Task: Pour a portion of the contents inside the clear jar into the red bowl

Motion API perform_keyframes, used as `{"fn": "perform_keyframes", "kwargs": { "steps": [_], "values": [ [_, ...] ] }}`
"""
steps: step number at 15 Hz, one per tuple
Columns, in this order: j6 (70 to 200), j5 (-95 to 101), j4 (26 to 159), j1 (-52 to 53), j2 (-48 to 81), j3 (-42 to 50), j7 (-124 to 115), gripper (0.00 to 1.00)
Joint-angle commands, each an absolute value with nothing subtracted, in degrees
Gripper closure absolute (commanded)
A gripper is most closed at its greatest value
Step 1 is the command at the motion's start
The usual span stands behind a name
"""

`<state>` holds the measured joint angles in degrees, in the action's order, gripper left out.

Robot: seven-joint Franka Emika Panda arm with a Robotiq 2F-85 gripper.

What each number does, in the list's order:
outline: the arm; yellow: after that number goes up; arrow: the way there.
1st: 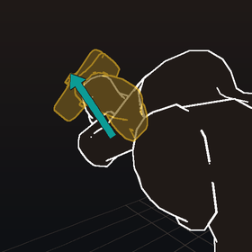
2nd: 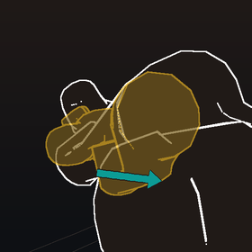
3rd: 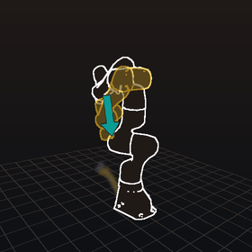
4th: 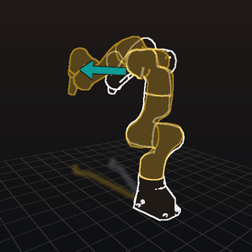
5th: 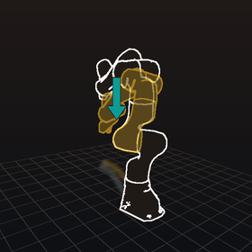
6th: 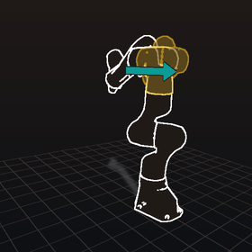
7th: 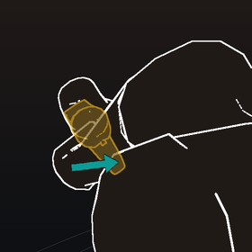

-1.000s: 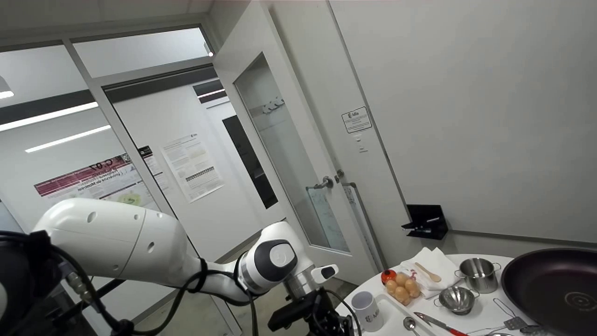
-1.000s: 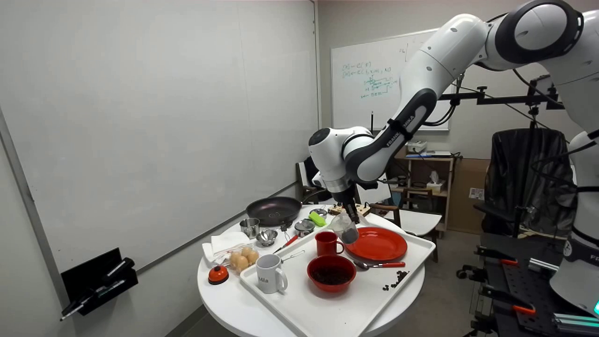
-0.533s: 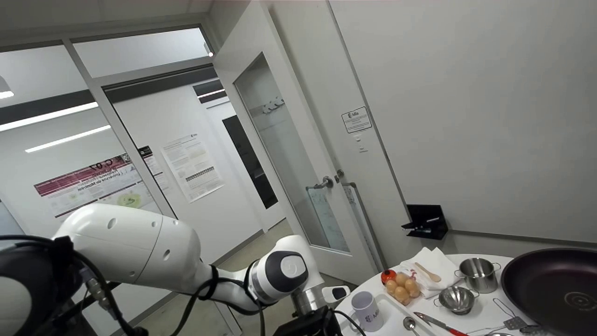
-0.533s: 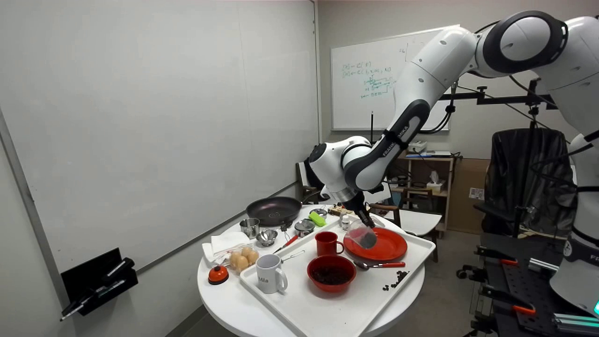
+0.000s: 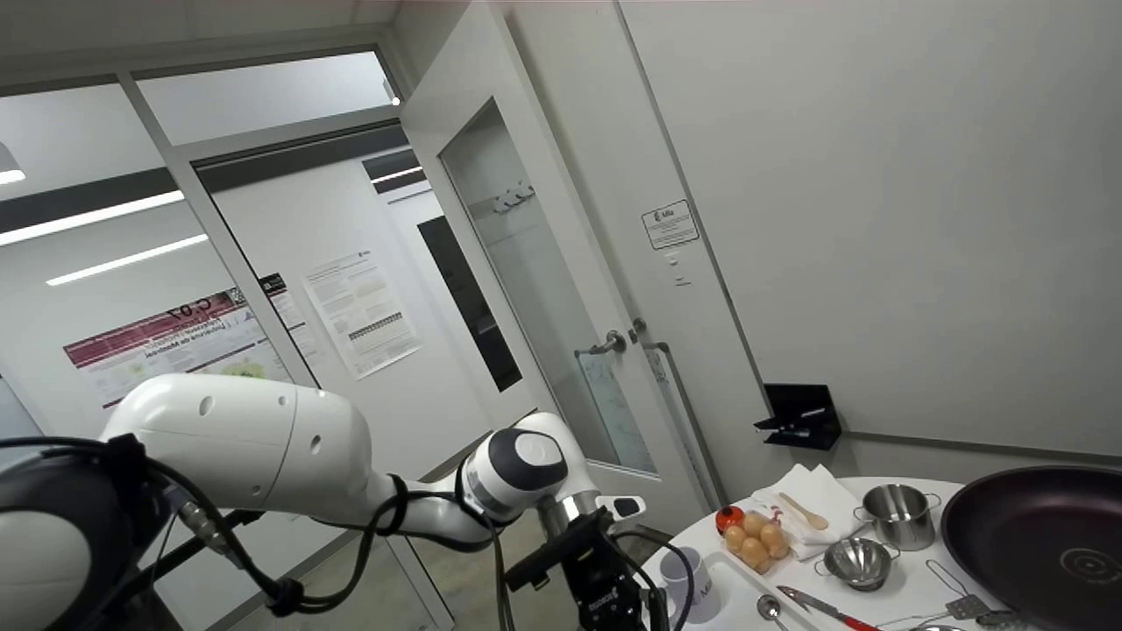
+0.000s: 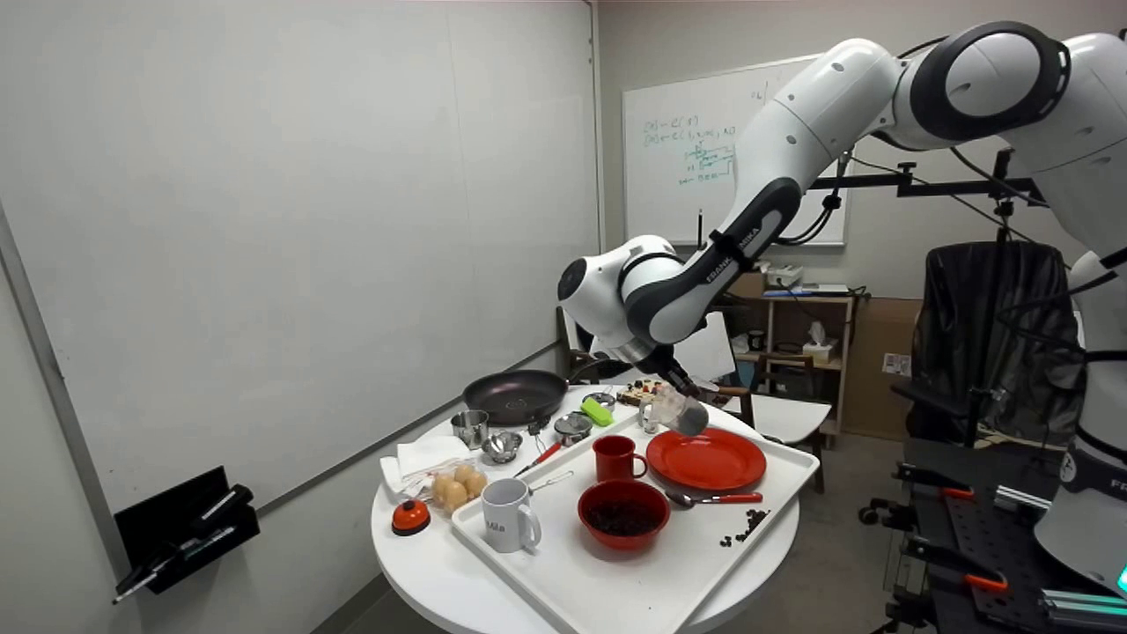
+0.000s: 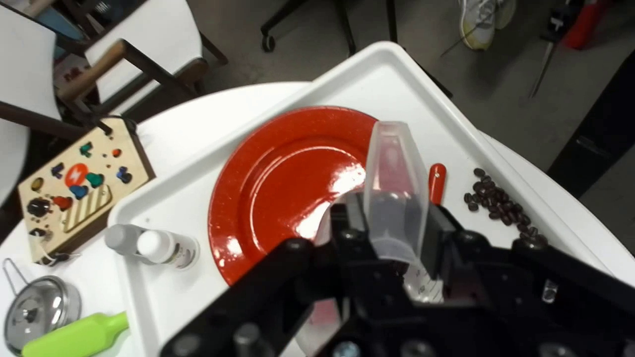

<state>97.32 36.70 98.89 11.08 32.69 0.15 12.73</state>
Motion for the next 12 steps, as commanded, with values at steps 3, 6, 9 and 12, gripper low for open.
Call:
{"fn": "perform_keyframes", "kwargs": {
  "steps": [3, 6, 9, 12],
  "values": [
    [81.6, 45.2, 87.3, 14.5, 35.8, -2.3, 16.5, 0.93],
    [77.0, 48.6, 81.0, 15.8, 39.1, -4.1, 20.2, 0.93],
    [75.4, 50.9, 73.7, 16.6, 44.6, -5.5, 25.0, 0.93],
    [75.0, 51.5, 66.0, 17.3, 51.5, -5.5, 28.7, 0.93]
  ]
}}
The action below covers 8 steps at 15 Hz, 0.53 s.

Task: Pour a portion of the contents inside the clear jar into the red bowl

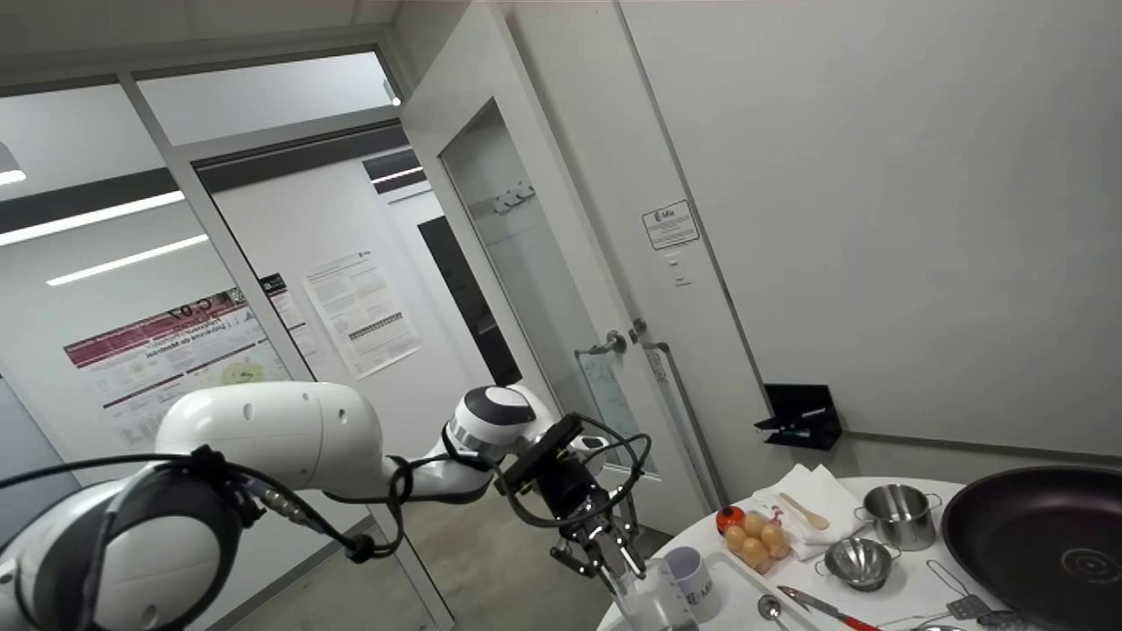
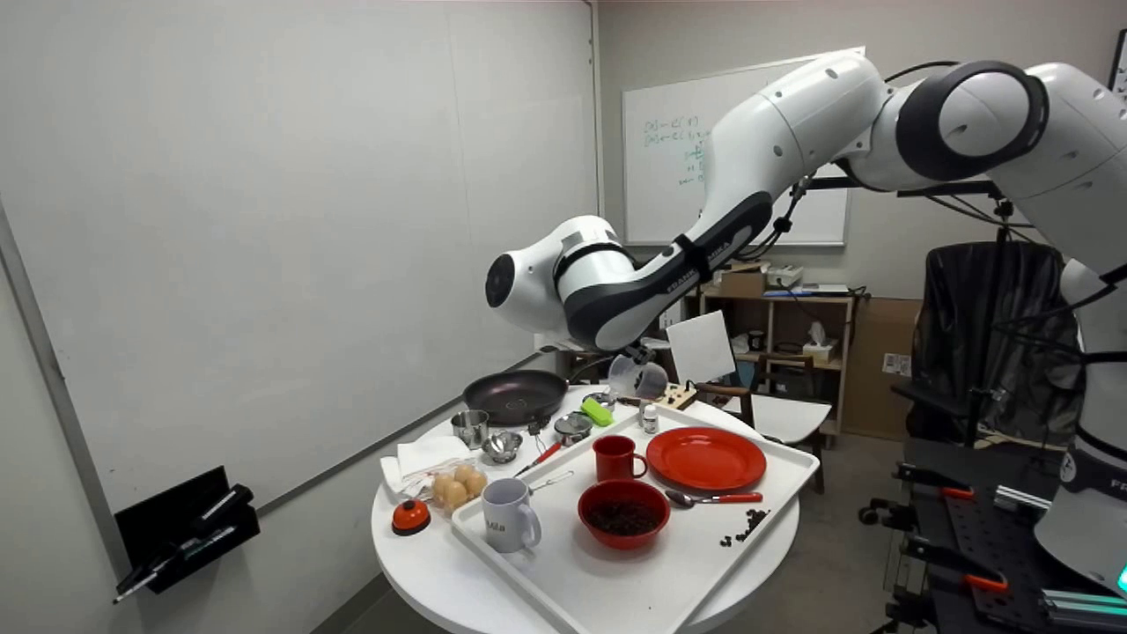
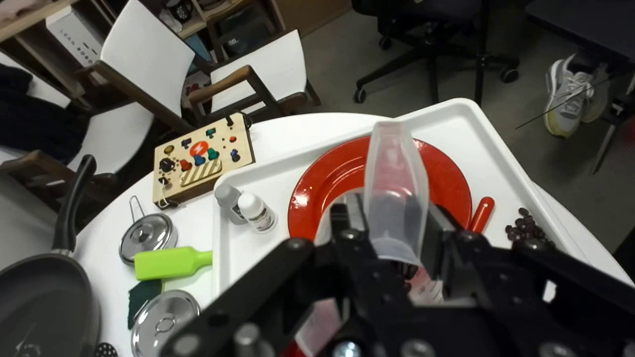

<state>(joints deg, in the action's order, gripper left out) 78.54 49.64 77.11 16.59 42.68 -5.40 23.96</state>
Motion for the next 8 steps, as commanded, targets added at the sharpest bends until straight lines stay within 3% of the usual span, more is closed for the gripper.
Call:
{"fn": "perform_keyframes", "kwargs": {
  "steps": [1, 8],
  "values": [
    [74.2, 51.4, 63.5, 17.6, 53.8, -5.2, 29.9, 0.93],
    [60.9, 54.6, 46.7, 21.5, 65.5, -0.6, 38.1, 0.93]
  ]
}}
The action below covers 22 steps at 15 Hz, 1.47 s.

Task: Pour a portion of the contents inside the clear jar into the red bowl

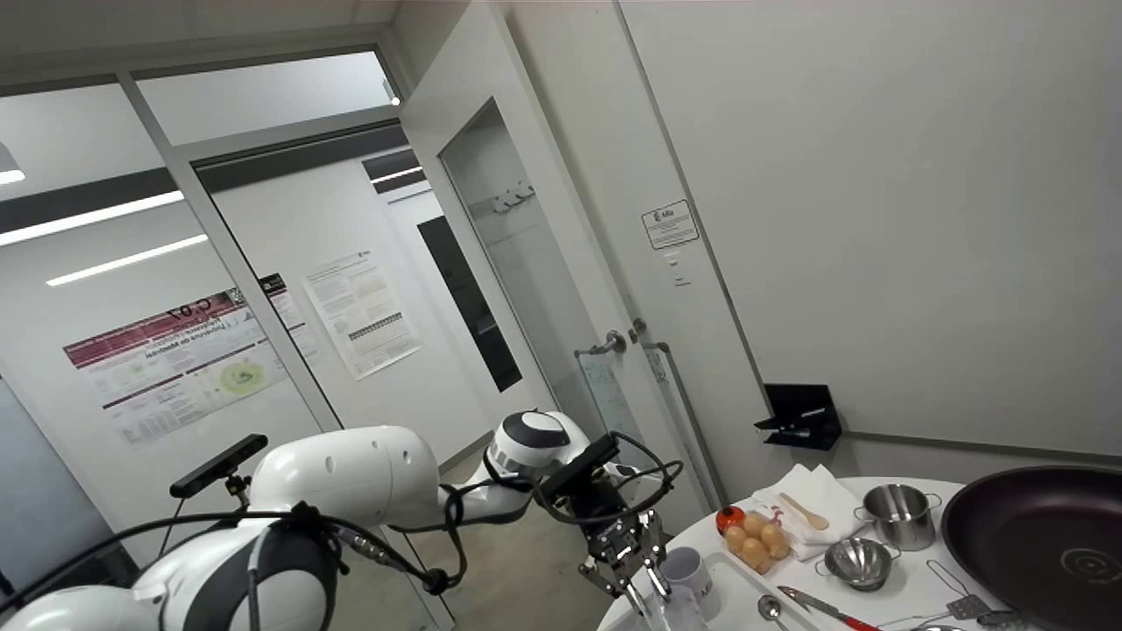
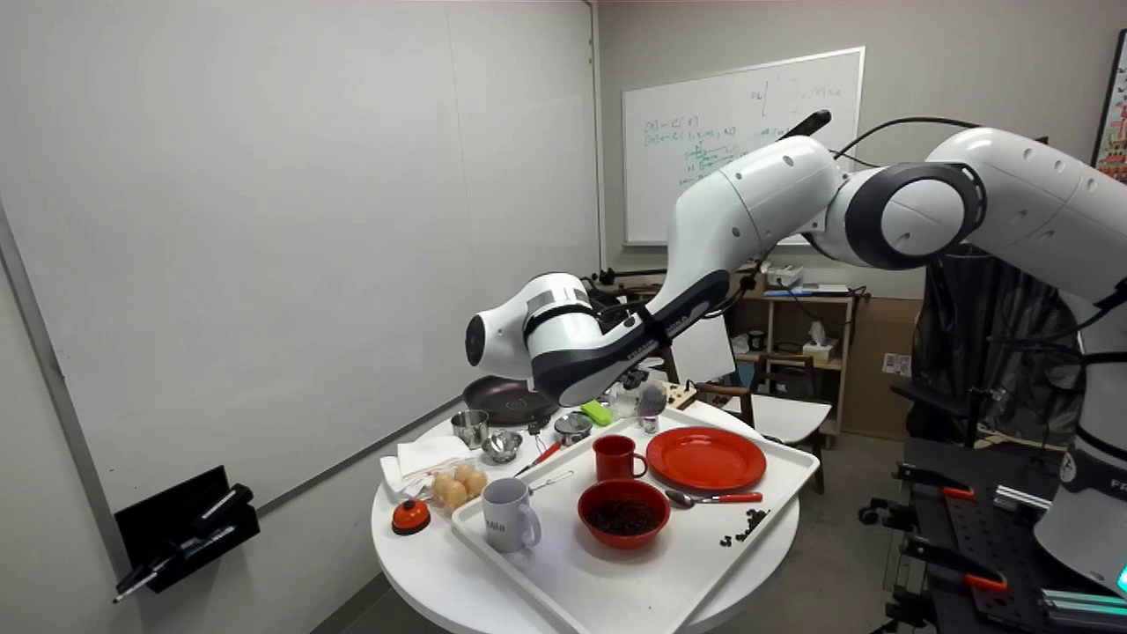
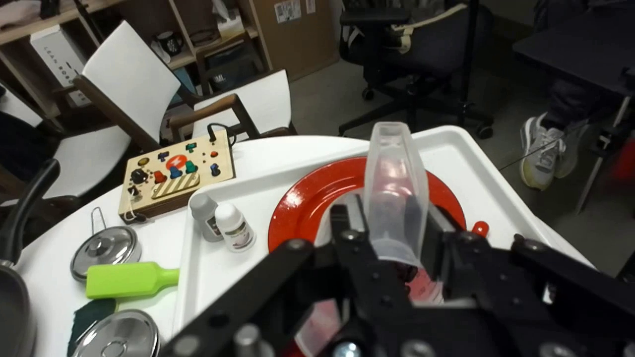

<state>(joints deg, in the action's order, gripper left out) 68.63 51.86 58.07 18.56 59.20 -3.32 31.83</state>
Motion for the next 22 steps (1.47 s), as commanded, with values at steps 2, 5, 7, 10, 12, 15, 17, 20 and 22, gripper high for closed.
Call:
{"fn": "perform_keyframes", "kwargs": {
  "steps": [2, 5, 7, 10, 12, 15, 17, 20, 22],
  "values": [
    [56.7, 56.9, 41.8, 23.0, 68.1, 1.1, 42.6, 0.93],
    [53.9, 59.7, 36.1, 24.5, 71.3, 2.7, 49.8, 0.93],
    [53.7, 60.3, 33.9, 25.1, 72.9, 3.0, 53.8, 0.93],
    [54.1, 59.8, 31.7, 25.4, 75.0, 3.0, 58.0, 0.93],
    [54.0, 59.7, 30.7, 25.6, 76.6, 3.1, 60.0, 0.93],
    [53.6, 59.6, 29.6, 25.8, 78.7, 3.3, 62.5, 0.93],
    [53.0, 60.0, 29.2, 26.0, 80.1, 3.9, 64.1, 0.93],
    [51.5, 60.8, 28.7, 26.3, 82.1, 5.6, 66.1, 0.93],
    [50.6, 61.6, 28.2, 26.6, 83.0, 7.1, 67.5, 0.93]
  ]
}}
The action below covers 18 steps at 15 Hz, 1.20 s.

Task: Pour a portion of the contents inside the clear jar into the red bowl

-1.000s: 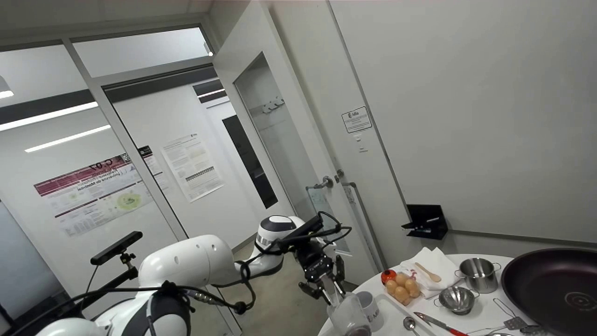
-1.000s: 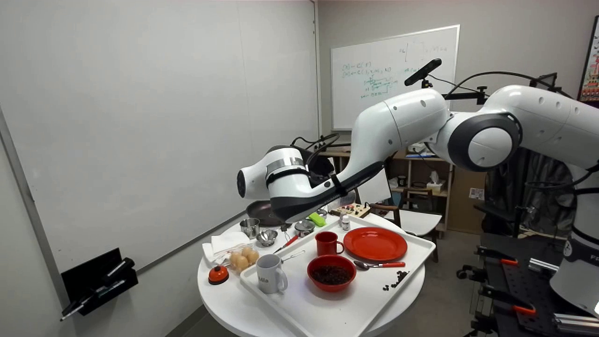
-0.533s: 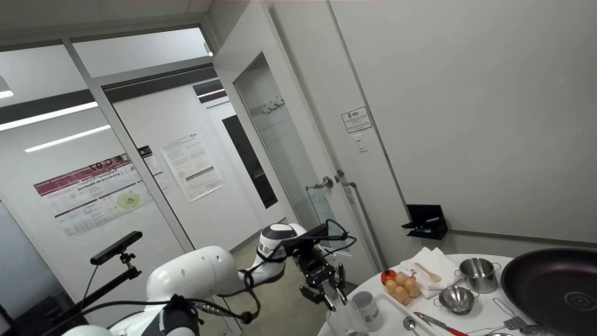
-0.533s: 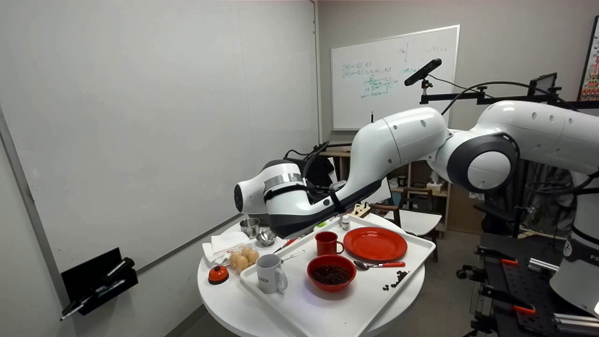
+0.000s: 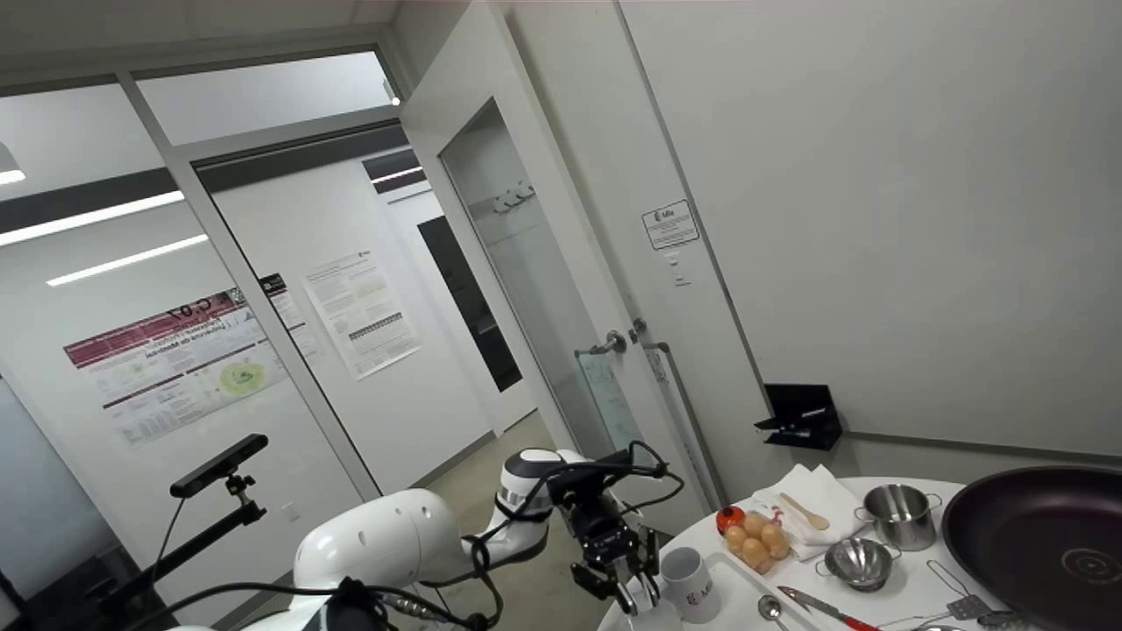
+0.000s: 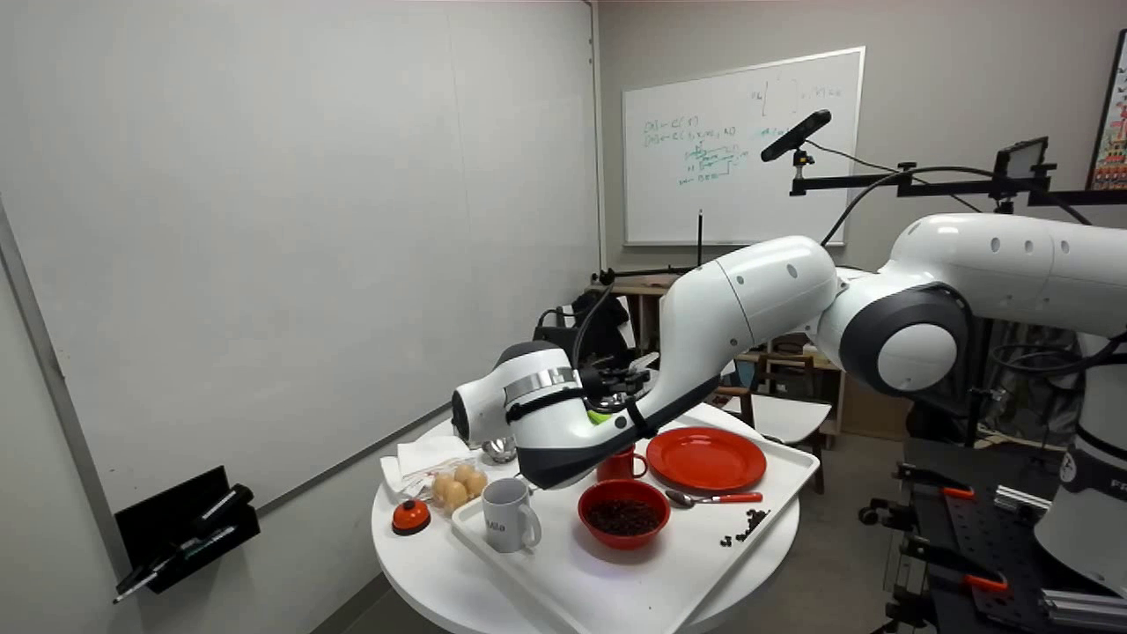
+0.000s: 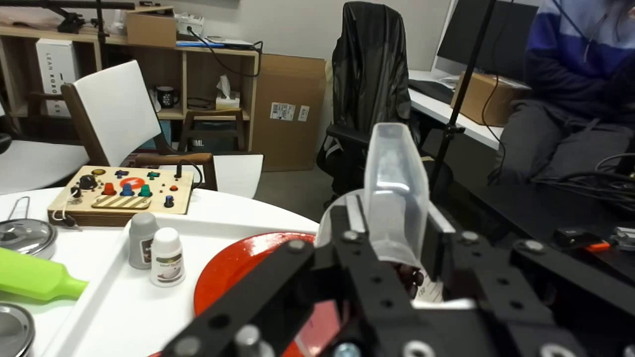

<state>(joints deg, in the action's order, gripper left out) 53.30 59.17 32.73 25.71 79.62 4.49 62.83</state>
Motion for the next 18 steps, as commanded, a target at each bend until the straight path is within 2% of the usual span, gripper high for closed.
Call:
{"fn": "perform_keyframes", "kwargs": {
  "steps": [1, 18],
  "values": [
    [50.4, 62.1, 28.1, 26.9, 83.4, 7.8, 68.3, 0.93],
    [50.6, 65.0, 27.3, 28.9, 84.9, 14.3, 79.0, 0.93]
  ]
}}
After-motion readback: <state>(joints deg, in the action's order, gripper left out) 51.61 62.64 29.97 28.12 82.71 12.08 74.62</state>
